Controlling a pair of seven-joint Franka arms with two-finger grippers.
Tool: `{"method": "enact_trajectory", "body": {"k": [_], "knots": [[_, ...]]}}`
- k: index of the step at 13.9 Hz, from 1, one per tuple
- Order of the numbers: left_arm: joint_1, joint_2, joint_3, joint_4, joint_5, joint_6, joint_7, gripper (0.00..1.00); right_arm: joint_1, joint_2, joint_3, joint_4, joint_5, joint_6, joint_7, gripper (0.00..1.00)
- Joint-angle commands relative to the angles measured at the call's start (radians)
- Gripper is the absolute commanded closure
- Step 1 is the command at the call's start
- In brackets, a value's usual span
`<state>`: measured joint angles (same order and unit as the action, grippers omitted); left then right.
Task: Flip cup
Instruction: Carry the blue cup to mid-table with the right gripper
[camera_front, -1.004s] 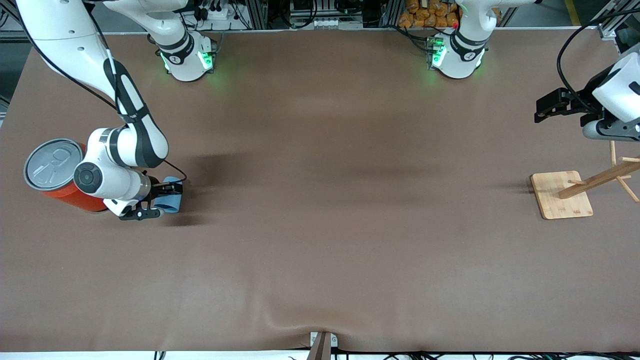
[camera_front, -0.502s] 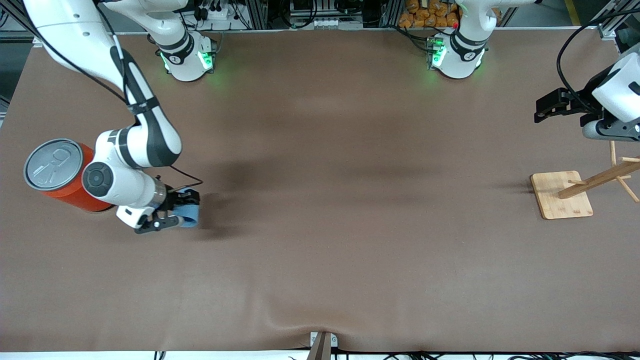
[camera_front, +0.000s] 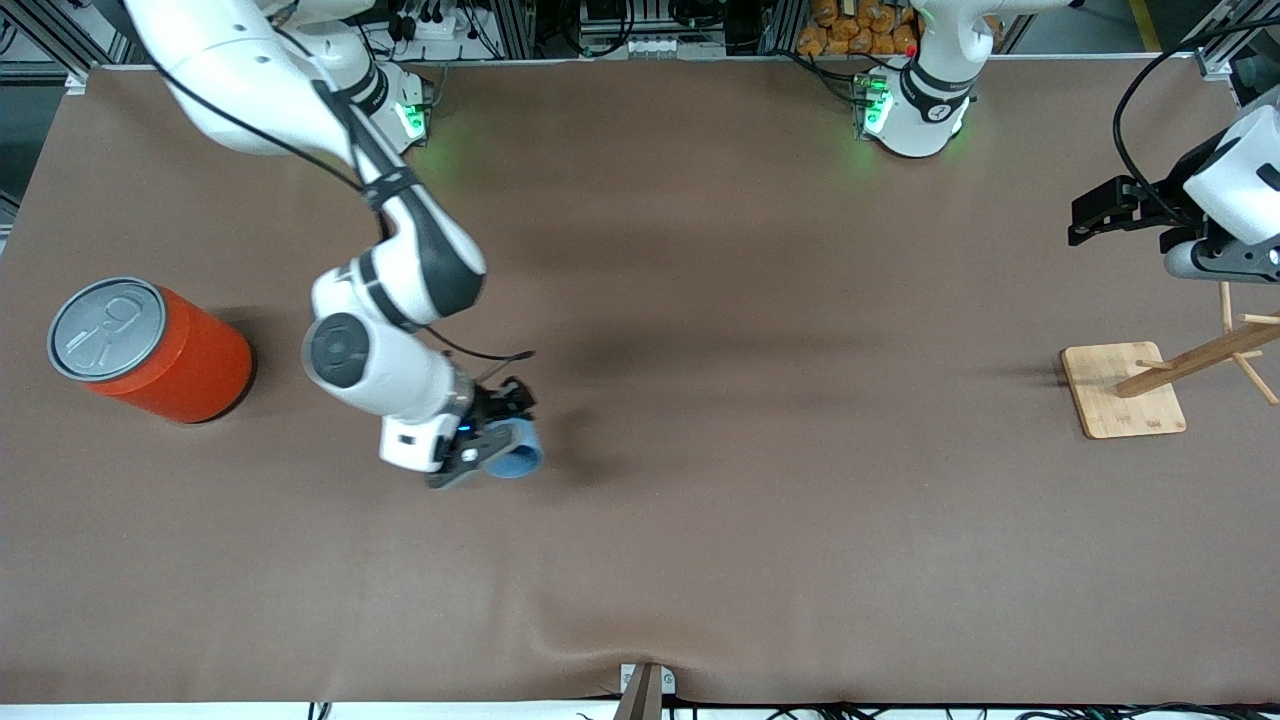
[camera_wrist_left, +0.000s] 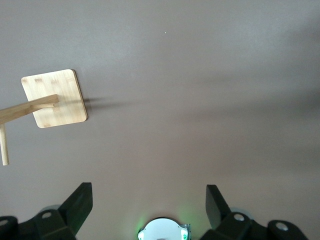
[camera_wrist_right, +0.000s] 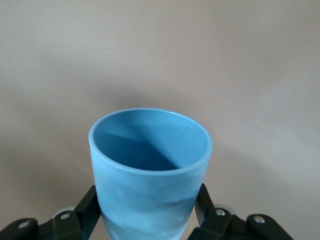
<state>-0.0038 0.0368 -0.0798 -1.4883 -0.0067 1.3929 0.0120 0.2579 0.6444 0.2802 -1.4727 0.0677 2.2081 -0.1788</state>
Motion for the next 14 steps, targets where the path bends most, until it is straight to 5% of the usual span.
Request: {"method": "enact_trajectory", "body": {"k": [1,5,14], "knots": [[-0.004,0.0,0.0,0.008,0.007,-0.014,-0.018,0.0,0.139,0.064,-0.012,0.097,-0.051,0.037,-0.042,1.0],[-0.002,0.0,0.0,0.008,0.007,-0.014,-0.018,0.0,0.268,0.115,-0.009,0.136,-0.383,0.059,-0.138,1.0],[0.001,0.003,0.0,0.008,0.007,-0.014,-0.017,0.0,0.513,0.262,-0.053,0.313,-0.457,-0.162,-0.142,1.0]]}}
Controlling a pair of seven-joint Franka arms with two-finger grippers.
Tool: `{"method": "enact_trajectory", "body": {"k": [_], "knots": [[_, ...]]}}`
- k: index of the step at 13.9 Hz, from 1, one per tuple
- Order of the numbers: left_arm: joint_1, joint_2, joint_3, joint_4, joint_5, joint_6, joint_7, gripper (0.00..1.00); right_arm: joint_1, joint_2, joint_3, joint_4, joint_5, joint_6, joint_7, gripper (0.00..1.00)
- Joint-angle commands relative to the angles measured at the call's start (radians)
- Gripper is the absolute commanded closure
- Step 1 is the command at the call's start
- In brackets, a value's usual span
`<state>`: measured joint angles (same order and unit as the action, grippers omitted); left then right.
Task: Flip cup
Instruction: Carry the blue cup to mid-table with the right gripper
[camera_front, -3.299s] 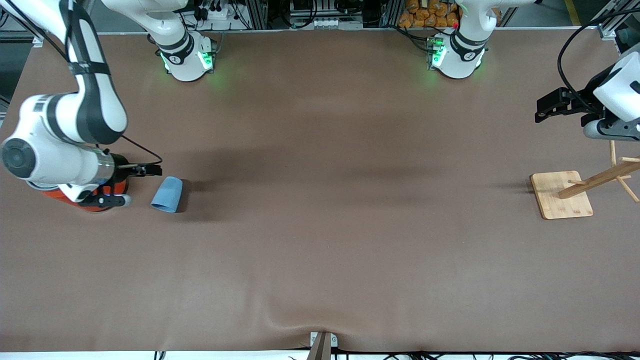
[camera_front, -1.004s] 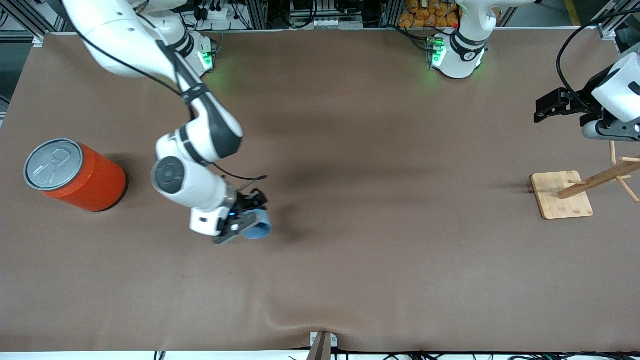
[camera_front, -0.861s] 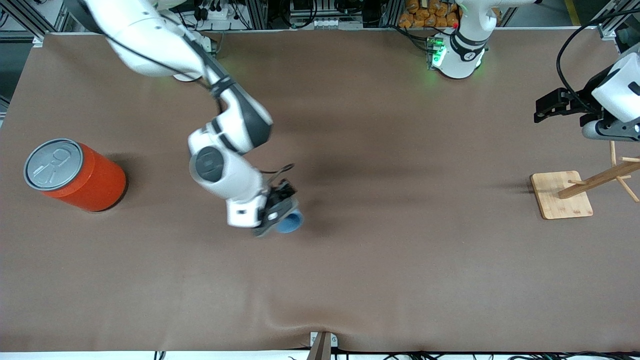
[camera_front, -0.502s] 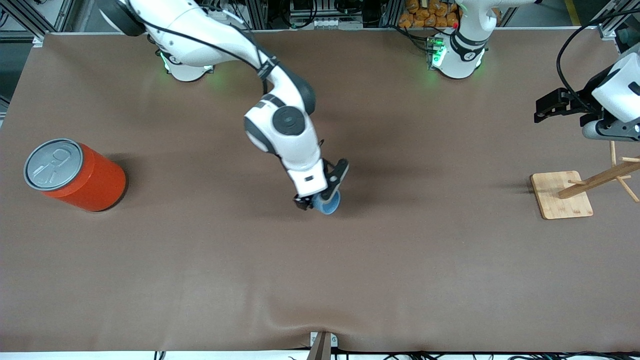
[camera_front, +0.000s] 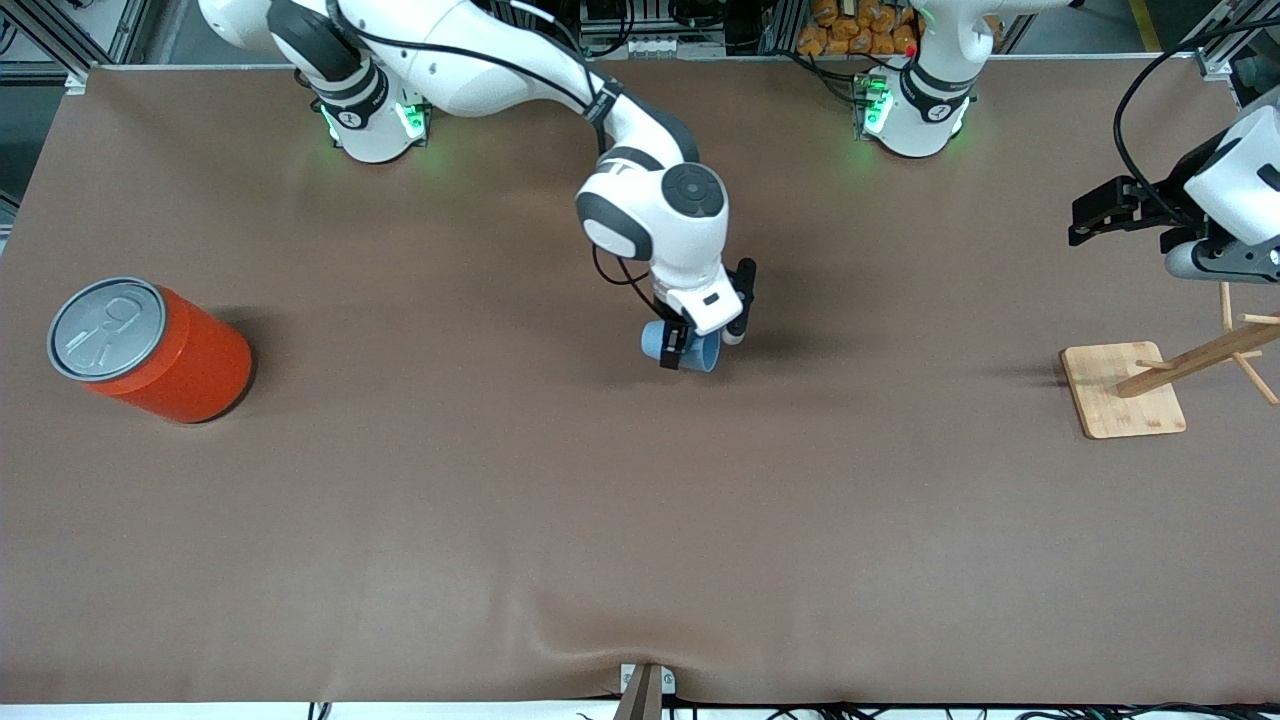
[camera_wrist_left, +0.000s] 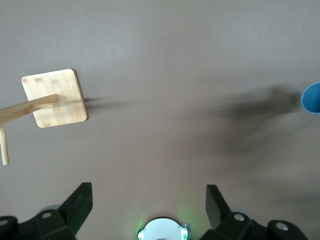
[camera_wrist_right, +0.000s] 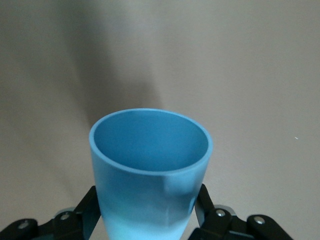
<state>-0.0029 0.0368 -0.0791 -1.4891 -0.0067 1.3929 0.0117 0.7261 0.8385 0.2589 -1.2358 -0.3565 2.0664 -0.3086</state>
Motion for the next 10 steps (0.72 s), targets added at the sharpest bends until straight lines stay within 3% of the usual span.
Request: {"method": "enact_trajectory", "body": {"k": [1,3,8,10], "knots": [[0.0,0.003,-0.001,0.009,0.007,-0.014,-0.016,0.0,0.077,0.085,-0.055,0.087,-0.033,-0.019,0.002,1.0],[0.001,0.003,-0.001,0.009,0.008,-0.014,-0.016,0.0,0.122,0.09,-0.096,0.091,-0.032,-0.019,0.019,1.0],[0.003,0.003,-0.001,0.009,0.008,-0.014,-0.016,0.0,0.142,0.114,-0.101,0.09,-0.033,-0.011,0.084,1.0],[0.004,0.003,-0.001,0.009,0.008,-0.014,-0.016,0.0,0.142,0.114,-0.109,0.09,-0.035,-0.012,0.089,0.96]]}}
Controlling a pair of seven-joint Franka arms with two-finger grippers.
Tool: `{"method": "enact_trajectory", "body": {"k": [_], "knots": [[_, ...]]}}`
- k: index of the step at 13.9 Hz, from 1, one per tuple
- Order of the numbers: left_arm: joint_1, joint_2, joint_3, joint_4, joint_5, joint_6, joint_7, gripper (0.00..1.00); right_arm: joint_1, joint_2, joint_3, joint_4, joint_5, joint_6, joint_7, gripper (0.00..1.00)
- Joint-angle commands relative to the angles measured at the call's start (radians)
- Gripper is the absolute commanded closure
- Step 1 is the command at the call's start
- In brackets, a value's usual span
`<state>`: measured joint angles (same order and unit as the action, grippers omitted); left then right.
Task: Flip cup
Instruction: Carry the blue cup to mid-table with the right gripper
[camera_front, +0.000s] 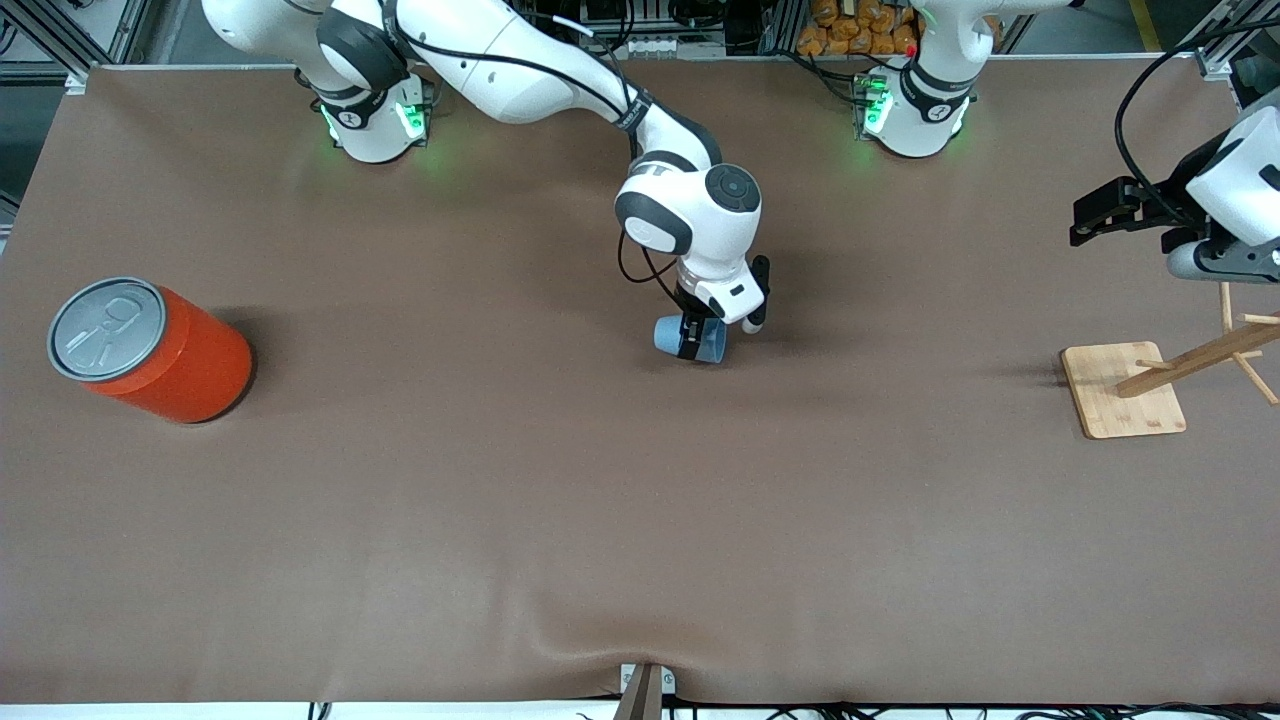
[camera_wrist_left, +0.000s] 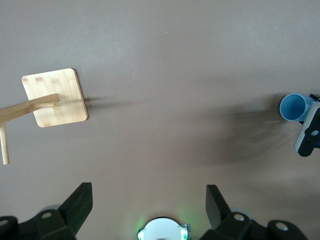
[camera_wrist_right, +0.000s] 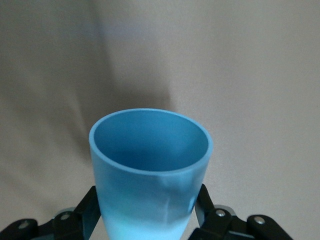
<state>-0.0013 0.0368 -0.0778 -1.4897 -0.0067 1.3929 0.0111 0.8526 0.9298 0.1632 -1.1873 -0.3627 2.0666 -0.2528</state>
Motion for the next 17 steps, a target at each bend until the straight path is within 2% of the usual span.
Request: {"method": "enact_trajectory", "body": {"k": [1,4,5,6,7,8,17], "knots": [[0.003,0.003,-0.002,0.009,0.008,-0.014,-0.016,0.0,0.016,0.023,-0.013,0.041,-0.028,-0.011,0.035,0.96],[0.001,0.003,-0.002,0.009,0.008,-0.014,-0.016,0.0,0.025,0.032,-0.014,0.041,-0.048,-0.006,0.04,0.96],[0.001,0.003,-0.002,0.009,0.008,-0.014,-0.016,0.0,0.026,0.032,-0.014,0.038,-0.056,-0.008,0.047,0.93],[0.001,0.003,-0.002,0.009,0.008,-0.014,-0.016,0.0,0.028,0.032,-0.014,0.035,-0.062,-0.008,0.058,0.79],[0.001,0.003,-0.002,0.009,0.008,-0.014,-0.016,0.0,0.029,0.032,-0.014,0.034,-0.079,-0.008,0.063,0.14],[0.001,0.003,-0.002,0.009,0.008,-0.014,-0.016,0.0,0.026,0.03,-0.014,0.032,-0.085,-0.008,0.066,0.0],[0.003,0.003,-0.002,0.011,0.008,-0.014,-0.016,0.0,0.014,0.018,-0.013,0.031,-0.082,-0.016,0.061,0.0]]}}
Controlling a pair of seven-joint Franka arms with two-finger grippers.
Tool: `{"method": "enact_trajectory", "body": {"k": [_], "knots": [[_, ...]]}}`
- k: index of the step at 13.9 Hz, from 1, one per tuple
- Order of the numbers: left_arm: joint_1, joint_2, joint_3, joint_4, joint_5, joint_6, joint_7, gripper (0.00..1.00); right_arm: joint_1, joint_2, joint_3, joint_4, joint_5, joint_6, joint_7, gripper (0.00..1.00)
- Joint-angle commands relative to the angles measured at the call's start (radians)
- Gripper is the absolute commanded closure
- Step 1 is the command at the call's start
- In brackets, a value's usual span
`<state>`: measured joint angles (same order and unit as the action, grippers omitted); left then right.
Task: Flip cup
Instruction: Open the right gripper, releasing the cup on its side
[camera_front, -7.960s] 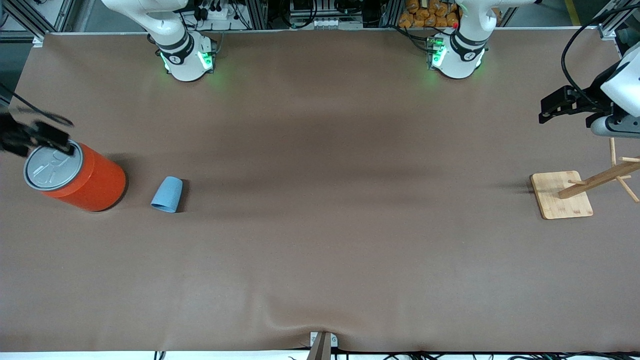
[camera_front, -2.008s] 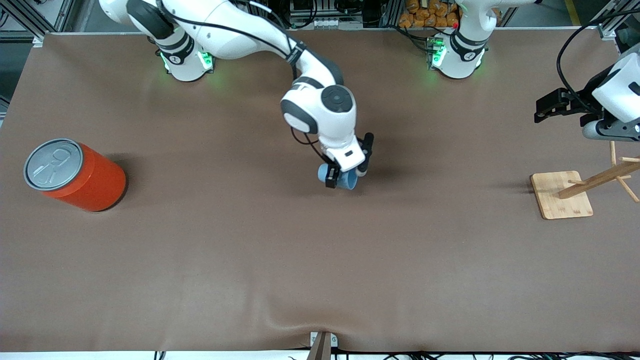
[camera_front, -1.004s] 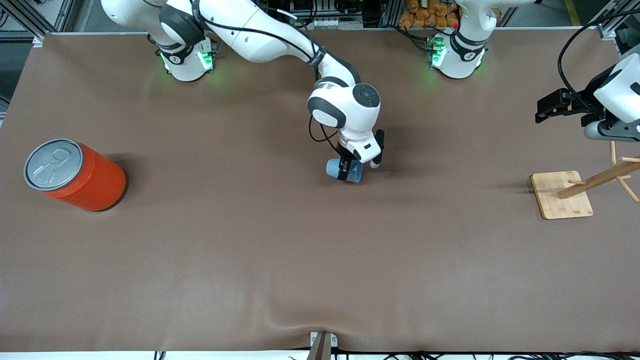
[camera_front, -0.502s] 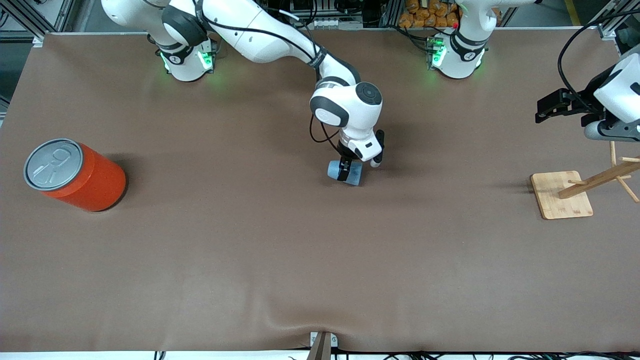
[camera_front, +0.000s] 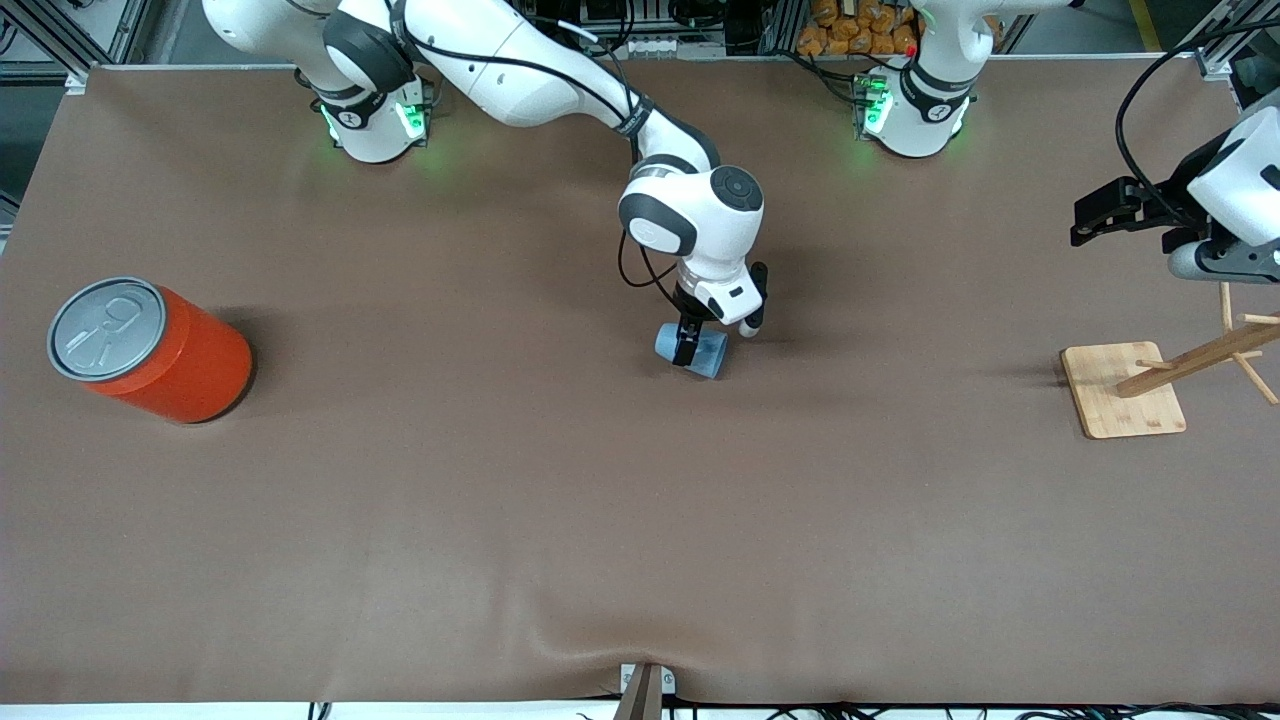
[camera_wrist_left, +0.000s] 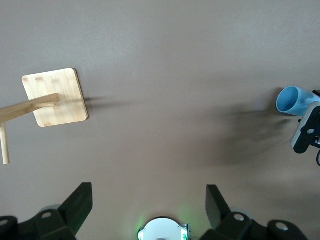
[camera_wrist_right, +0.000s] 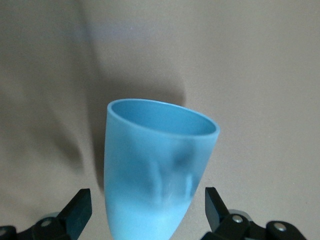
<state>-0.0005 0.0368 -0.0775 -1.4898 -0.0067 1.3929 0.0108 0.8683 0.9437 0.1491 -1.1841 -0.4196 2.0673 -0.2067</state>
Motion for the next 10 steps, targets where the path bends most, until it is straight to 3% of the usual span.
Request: {"method": "enact_trajectory", "body": {"k": [1,5,7,10], "knots": [[0.002,0.003,-0.002,0.01,0.008,-0.014,-0.015,0.0,-0.003,-0.008,0.001,0.028,-0.021,-0.016,0.013,0.0],[0.002,0.003,-0.002,0.009,0.008,-0.014,-0.015,0.0,-0.008,-0.1,0.042,0.029,-0.008,-0.189,-0.02,0.0],[0.002,0.003,-0.002,0.009,0.008,-0.014,-0.015,0.0,-0.06,-0.157,0.12,0.037,-0.007,-0.292,-0.022,0.0],[0.002,0.005,-0.002,0.009,0.008,-0.012,-0.015,0.0,-0.23,-0.235,0.228,0.04,0.093,-0.383,-0.03,0.0]]}}
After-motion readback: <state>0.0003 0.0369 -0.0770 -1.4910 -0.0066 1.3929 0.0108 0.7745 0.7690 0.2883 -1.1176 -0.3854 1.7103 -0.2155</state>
